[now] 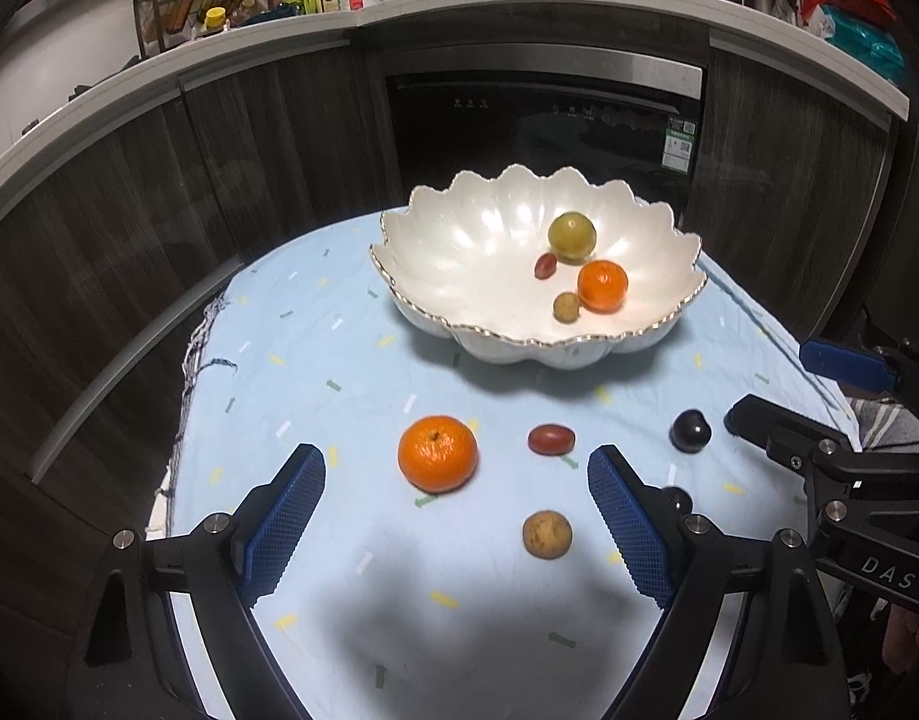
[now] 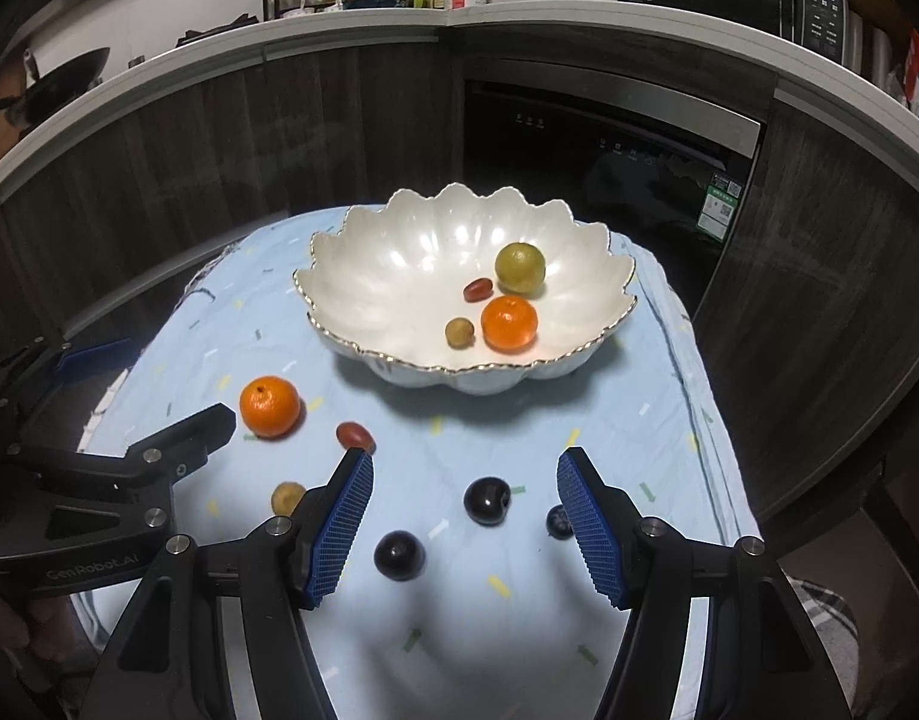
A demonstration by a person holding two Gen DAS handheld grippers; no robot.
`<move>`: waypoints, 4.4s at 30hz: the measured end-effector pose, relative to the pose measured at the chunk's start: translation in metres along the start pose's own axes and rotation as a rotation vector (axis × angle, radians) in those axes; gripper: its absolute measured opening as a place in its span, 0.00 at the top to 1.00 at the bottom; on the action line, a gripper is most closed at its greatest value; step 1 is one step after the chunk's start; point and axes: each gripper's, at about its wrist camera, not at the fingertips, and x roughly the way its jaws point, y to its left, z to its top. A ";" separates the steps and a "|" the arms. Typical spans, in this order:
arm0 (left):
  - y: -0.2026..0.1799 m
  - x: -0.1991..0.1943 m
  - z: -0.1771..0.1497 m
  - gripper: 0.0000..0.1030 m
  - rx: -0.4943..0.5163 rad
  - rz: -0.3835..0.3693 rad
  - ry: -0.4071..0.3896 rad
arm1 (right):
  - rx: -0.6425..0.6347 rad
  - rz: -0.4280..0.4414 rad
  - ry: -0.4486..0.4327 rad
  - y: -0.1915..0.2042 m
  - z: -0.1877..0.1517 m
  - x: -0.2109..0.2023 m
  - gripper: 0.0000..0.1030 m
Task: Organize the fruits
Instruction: 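Withdraw both tools from the bowl toward the remaining fruits, then grasp the brown round fruit with the left tool while the right tool grasps a black plum, then carry the brown fruit and black plum into the bowl and open both tools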
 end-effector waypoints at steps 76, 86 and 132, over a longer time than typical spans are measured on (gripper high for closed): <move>-0.040 0.058 -0.055 0.52 0.112 -0.121 0.066 | -0.018 0.178 0.122 0.011 -0.047 0.061 0.53; -0.042 0.058 -0.055 0.60 0.121 -0.136 0.064 | 0.019 0.226 0.153 0.009 -0.047 0.068 0.59; -0.037 0.037 -0.044 0.74 0.077 -0.132 0.039 | 0.036 0.231 0.132 0.004 -0.040 0.049 0.73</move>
